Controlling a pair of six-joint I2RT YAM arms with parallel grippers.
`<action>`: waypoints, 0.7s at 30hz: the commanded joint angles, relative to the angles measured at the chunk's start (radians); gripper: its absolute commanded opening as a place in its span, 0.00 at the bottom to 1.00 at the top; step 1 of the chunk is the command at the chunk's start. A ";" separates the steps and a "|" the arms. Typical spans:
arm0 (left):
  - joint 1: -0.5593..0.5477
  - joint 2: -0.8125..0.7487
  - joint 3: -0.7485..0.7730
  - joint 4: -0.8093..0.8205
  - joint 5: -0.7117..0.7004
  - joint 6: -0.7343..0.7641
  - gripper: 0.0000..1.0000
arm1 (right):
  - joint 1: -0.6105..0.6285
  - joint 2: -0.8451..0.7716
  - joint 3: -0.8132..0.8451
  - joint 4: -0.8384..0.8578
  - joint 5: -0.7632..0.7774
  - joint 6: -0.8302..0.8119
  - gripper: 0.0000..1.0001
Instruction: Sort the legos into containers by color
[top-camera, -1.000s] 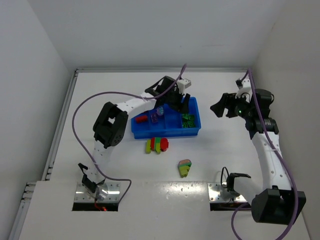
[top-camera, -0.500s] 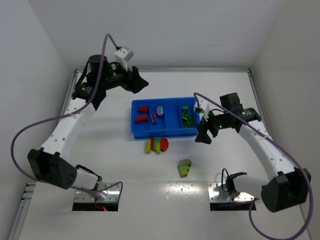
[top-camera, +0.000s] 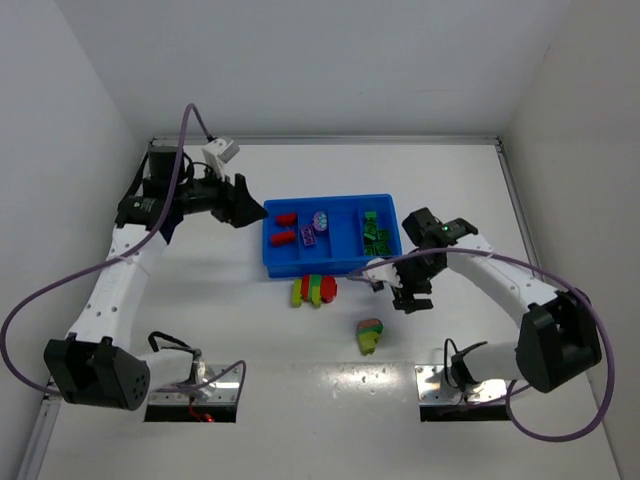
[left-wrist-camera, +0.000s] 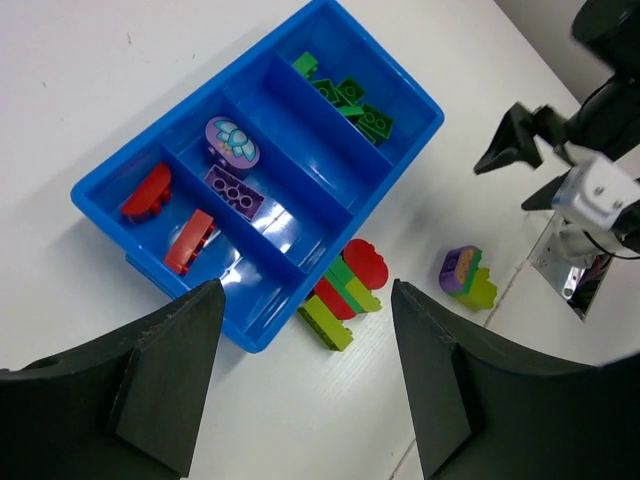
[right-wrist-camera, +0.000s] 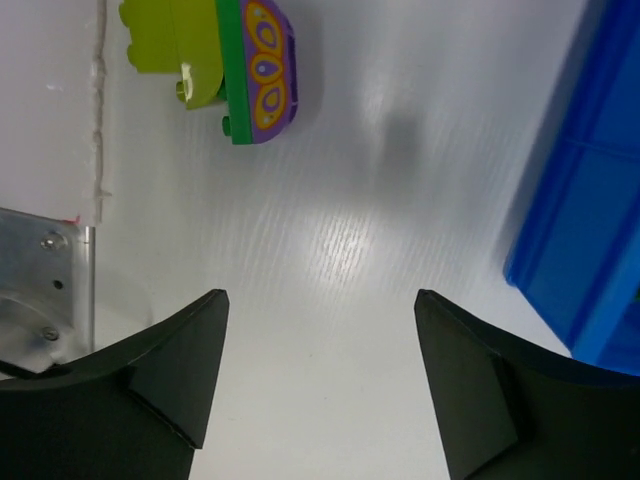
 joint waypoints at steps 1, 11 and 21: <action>0.036 -0.031 0.000 -0.004 0.059 0.025 0.74 | 0.067 -0.021 -0.069 0.095 0.048 -0.084 0.77; 0.123 -0.022 -0.055 -0.004 0.151 0.025 0.74 | 0.262 -0.078 -0.159 0.192 0.123 -0.291 0.88; 0.153 -0.012 -0.083 -0.013 0.172 0.045 0.74 | 0.383 -0.024 -0.083 0.177 0.077 -0.541 0.93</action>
